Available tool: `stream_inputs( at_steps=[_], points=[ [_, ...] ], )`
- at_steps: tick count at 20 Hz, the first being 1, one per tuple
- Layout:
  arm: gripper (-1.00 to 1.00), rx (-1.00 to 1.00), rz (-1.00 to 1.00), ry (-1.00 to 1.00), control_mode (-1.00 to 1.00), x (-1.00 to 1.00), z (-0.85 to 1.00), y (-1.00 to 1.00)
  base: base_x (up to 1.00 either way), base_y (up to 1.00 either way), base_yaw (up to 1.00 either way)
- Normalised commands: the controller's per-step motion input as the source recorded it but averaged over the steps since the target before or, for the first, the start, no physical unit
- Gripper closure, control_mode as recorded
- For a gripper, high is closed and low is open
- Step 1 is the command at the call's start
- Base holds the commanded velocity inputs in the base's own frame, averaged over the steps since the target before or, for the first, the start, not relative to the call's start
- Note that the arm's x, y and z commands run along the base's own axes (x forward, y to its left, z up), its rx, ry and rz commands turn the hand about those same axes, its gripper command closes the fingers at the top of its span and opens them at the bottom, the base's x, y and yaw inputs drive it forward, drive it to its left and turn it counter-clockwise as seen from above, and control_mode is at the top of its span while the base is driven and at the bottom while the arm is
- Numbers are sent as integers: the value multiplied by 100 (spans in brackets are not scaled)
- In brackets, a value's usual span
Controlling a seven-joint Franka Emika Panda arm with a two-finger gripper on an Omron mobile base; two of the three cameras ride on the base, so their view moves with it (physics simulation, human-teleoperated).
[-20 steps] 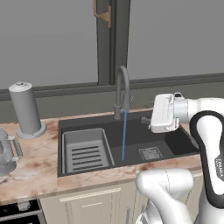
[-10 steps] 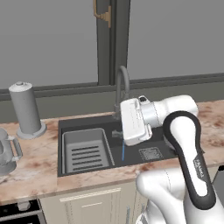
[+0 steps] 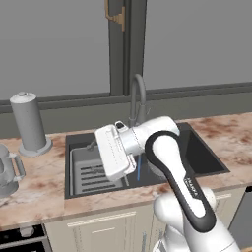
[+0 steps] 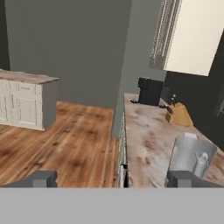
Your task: Turn on the sink faucet and place the jug under the water for a few seconds to fill it up.
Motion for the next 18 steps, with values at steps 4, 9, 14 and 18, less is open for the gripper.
stream_inputs(
  at_steps=[4, 9, 14, 18],
  points=[
    [-100, 1, 11, 0, -100, 6, -49, 70, 0, 0, 0],
    [-100, 1, 5, 0, -100, 19, -29, 54, 0, 0, 0],
    [-100, 4, 0, 0, -100, 40, -1, 2, 0, 0, 0],
    [-100, 1, 0, 1, -100, 34, 0, 12, 0, 0, 0]
  ],
)
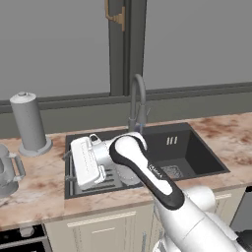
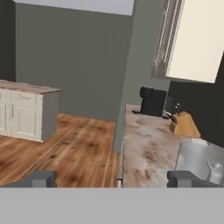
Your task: Turn on the sink faucet and place the jug under the water for a few seconds to fill it up.
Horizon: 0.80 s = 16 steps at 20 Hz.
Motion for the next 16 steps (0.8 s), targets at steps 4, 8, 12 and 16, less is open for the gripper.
stream_inputs(
  at_steps=[4, 8, 12, 16],
  points=[
    [-100, 0, 0, 4, -100, 14, -2, 44, 0, 0, 0],
    [-100, 0, 0, 4, -100, 14, 0, 46, 0, 0, 0],
    [-100, 0, 0, 1, -100, 25, -4, 21, 0, 0, 0],
    [-100, 0, 0, 1, -100, 23, -10, 29, 0, 0, 0]
  ],
)
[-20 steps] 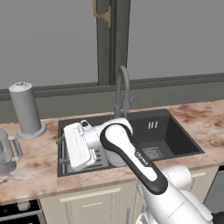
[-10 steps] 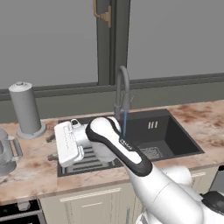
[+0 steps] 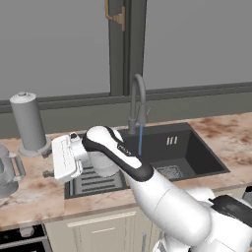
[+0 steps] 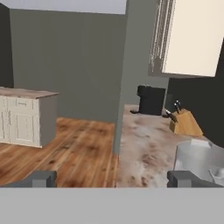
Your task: Turn on the sink faucet and place the jug under the water for a few seconds to fill it up.
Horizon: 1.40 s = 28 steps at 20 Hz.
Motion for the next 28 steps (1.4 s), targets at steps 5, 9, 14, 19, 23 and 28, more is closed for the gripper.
stream_inputs(
  at_steps=[5, 9, 14, 19, 23, 28],
  points=[
    [-100, 0, 0, 0, -100, 18, -16, 31, 0, 0, 0],
    [-100, 0, 0, 0, -100, 18, -14, 9, 0, 0, 0],
    [-100, 0, -1, 0, -100, 6, -5, 0, 0, 0, 0],
    [-100, 0, -4, 0, -100, 4, -5, 0, 0, 0, 0],
    [-100, 0, -6, 0, -100, 12, -10, 6, 0, 0, 0],
    [-100, 0, -7, 0, -100, 16, -11, 11, 0, 0, 0]
  ],
)
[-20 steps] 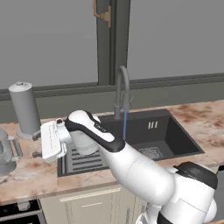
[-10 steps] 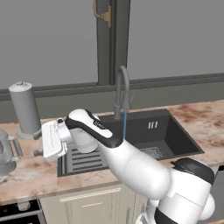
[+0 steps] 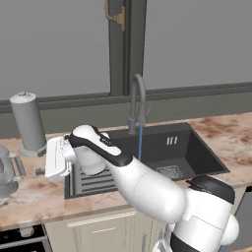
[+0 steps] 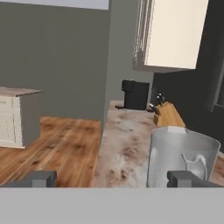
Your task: Turn on the sink faucet and place the jug under the water for a few seconds to fill it up.
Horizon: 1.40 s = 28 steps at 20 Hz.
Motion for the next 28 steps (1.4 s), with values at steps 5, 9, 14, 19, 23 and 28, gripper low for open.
stream_inputs(
  at_steps=[5, 9, 14, 19, 23, 28],
  points=[
    [-100, 0, -7, 1, -100, 16, -12, 15, 0, 0, 0],
    [-100, 0, -6, 4, -100, 14, -13, 16, 0, 0, 0],
    [-100, 0, -5, 5, -100, 18, -10, 15, 0, 0, 0],
    [-100, 0, -5, 5, -100, 25, -7, 15, 0, 0, 0],
    [-100, 0, -4, 4, -100, 24, -7, 11, 0, 0, 0],
    [-100, 0, 0, 2, -100, 14, -16, 18, 0, 0, 0]
  ],
)
